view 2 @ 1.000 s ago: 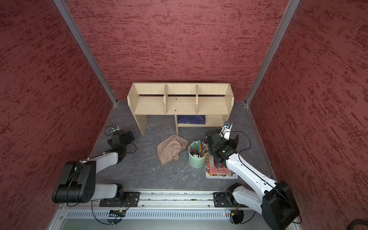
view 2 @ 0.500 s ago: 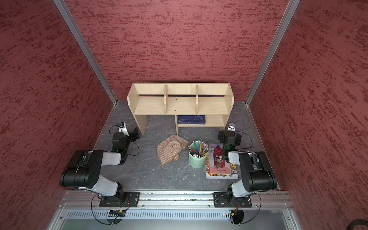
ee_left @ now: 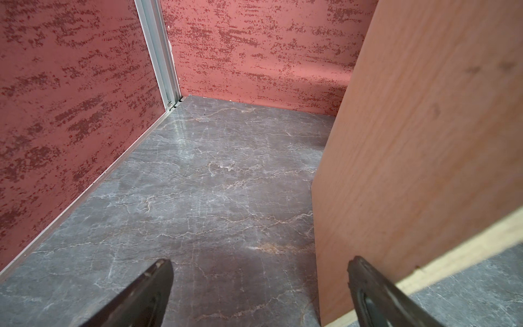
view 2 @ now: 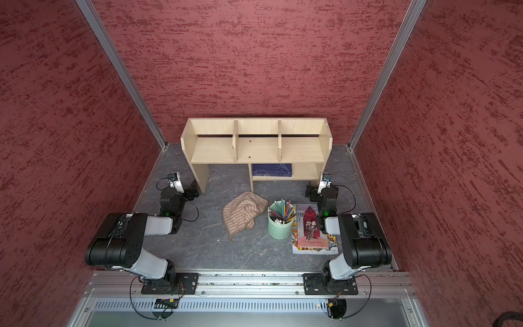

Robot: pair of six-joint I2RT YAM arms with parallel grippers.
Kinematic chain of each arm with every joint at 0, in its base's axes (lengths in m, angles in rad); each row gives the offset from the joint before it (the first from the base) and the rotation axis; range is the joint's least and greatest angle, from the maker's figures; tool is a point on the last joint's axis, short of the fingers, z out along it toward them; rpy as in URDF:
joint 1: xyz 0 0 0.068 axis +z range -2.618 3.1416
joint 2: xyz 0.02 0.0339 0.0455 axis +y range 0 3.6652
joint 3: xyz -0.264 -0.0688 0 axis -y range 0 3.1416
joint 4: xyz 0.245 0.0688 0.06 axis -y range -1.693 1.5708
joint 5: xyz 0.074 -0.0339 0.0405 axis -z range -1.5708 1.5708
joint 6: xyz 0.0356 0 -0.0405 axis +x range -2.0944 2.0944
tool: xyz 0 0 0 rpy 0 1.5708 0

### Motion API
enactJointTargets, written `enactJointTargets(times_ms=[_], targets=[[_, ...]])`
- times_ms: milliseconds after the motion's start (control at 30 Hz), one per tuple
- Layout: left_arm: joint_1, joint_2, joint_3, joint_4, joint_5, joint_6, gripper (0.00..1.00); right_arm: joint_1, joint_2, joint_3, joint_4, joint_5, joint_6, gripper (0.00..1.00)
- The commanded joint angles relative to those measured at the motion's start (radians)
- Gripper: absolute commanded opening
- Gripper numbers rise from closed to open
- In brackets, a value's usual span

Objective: Wipe the bookshelf clean with a cloth
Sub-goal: Reset both arms

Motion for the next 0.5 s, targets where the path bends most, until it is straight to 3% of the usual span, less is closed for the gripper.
enactJointTargets(times_ms=[0,467], targets=[[0.0,0.0,0.003,0.029,0.002,0.014,1.0,-0.003,-0.007,0.003,0.034,-0.024,-0.008,0.98],[0.0,0.0,0.004,0.029,0.001,0.015,1.0,-0.002,-0.007,0.007,0.025,-0.023,-0.01,0.99]])
